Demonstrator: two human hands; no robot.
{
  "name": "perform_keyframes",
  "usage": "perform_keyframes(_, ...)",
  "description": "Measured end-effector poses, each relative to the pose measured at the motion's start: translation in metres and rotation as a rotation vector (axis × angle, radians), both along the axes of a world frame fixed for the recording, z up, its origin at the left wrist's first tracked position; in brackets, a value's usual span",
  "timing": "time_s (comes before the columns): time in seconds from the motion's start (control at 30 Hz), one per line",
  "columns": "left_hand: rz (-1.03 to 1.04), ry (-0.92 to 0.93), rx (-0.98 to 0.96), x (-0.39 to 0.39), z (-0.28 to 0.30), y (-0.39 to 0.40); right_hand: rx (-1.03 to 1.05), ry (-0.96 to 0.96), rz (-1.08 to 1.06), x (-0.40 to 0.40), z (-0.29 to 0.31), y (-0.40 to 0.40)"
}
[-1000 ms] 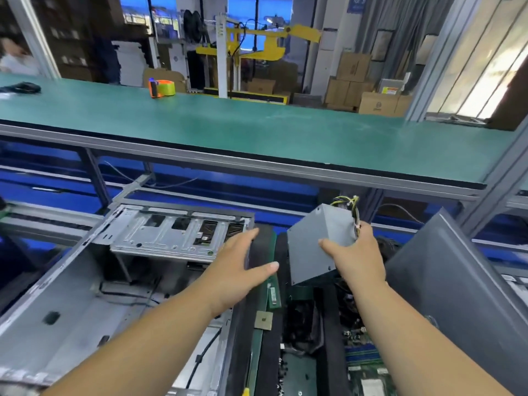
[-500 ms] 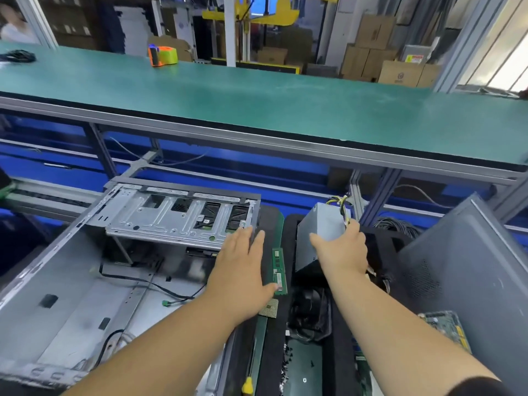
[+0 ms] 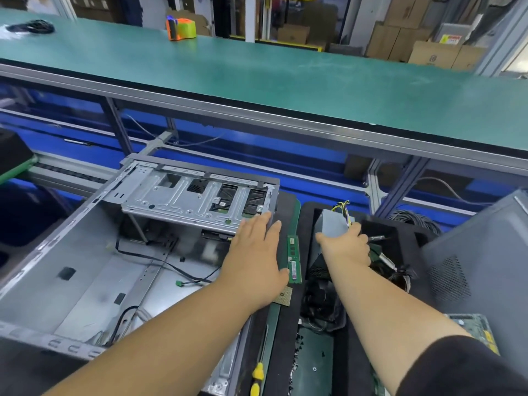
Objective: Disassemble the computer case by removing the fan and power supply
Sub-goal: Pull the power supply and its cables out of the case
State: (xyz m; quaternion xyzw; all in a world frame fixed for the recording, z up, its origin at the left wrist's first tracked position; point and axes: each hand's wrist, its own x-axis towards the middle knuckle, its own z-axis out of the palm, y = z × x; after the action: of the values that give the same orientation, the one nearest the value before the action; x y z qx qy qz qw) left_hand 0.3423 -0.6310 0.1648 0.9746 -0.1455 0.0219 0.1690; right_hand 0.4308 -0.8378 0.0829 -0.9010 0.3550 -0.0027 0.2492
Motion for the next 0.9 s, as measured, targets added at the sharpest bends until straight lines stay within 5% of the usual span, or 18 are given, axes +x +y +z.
perform_keyframes(0.3,0.014,0.040,-0.016,0.001,0.001,-0.001,-0.036,0.085,0.065,0.008,0.011,-0.006)
perform_keyframes(0.6,-0.096,0.036,-0.047,-0.008,0.013,0.005,-0.435,-0.186,0.490,-0.025,0.040,0.017)
perform_keyframes(0.9,-0.161,0.010,-0.276,-0.036,0.038,0.037,-0.326,-0.220,0.571,-0.084,0.045,0.052)
